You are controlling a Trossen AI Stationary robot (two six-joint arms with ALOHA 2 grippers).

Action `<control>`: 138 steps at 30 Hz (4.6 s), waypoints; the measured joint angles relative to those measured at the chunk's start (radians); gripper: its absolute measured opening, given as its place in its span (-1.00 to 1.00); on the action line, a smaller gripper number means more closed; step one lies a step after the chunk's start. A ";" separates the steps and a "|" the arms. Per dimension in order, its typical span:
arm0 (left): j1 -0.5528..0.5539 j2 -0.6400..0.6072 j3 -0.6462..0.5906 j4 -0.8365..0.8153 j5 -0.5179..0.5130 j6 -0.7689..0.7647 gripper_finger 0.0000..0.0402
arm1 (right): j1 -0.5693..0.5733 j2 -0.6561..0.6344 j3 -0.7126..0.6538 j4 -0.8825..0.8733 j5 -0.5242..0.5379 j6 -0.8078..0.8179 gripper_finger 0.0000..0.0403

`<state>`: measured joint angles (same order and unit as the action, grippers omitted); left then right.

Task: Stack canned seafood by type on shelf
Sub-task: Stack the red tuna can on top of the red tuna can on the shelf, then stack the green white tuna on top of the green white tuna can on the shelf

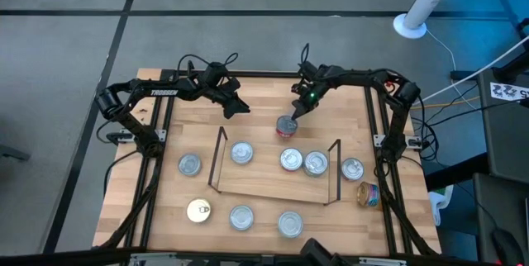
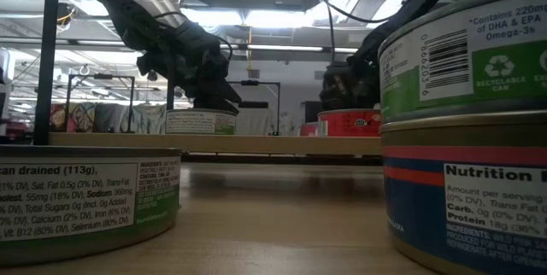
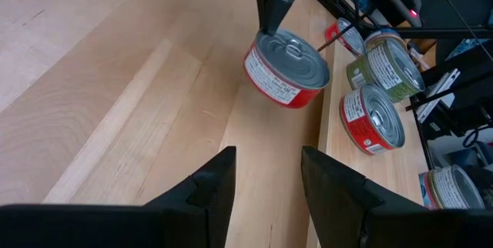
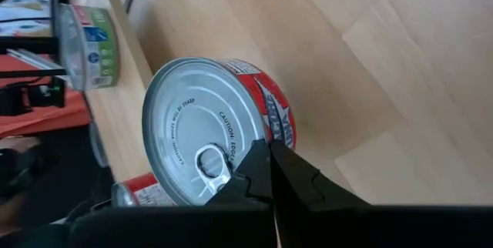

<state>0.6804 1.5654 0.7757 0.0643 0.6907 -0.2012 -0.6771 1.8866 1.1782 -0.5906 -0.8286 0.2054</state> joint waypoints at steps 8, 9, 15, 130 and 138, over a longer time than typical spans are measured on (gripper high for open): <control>0.000 0.000 0.000 0.000 0.000 0.000 -0.29 | -0.005 -0.001 0.000 -0.001 -0.140 0.000 -1.00; 0.000 0.000 0.000 0.000 0.000 0.000 -0.29 | -0.004 -0.001 0.000 0.000 -0.156 0.000 -1.00; 0.000 0.000 0.000 0.000 0.000 0.000 -0.29 | -0.003 -0.002 0.001 -0.006 -0.216 0.000 -1.00; -0.129 -0.704 0.000 -0.690 -0.393 0.036 -0.29 | 0.364 -0.358 0.115 -0.169 0.347 -0.101 -0.28; -0.137 -0.722 0.000 -1.067 -0.462 -0.142 -0.29 | 0.364 -0.358 0.115 -0.103 0.344 -0.110 -0.28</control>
<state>0.5437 0.8435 0.7761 -1.0032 0.2287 -0.3433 -0.3134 1.5284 1.2934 -0.6939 -0.4848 0.0959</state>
